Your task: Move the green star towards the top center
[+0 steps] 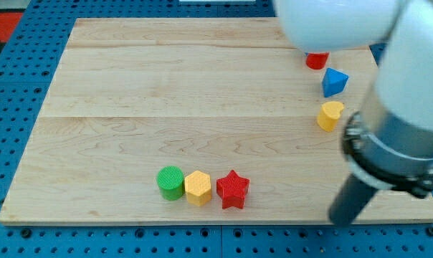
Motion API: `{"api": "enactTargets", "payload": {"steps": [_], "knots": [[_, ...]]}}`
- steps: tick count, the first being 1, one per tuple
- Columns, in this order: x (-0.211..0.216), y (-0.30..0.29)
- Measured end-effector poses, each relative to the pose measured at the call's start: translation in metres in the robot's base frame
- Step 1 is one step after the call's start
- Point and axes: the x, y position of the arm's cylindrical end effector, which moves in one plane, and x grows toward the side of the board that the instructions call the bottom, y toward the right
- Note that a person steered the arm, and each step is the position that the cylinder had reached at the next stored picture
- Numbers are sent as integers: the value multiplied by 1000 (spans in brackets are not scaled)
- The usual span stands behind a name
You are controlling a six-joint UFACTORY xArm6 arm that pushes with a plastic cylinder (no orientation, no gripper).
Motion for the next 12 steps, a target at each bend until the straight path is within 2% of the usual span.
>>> {"api": "enactTargets", "payload": {"steps": [2, 3, 4, 5, 6, 8, 10, 11, 12], "knots": [[-12, 103], [-32, 157], [-58, 174], [-58, 174], [-96, 175], [-213, 159], [-358, 152], [-400, 135], [-412, 79]]}}
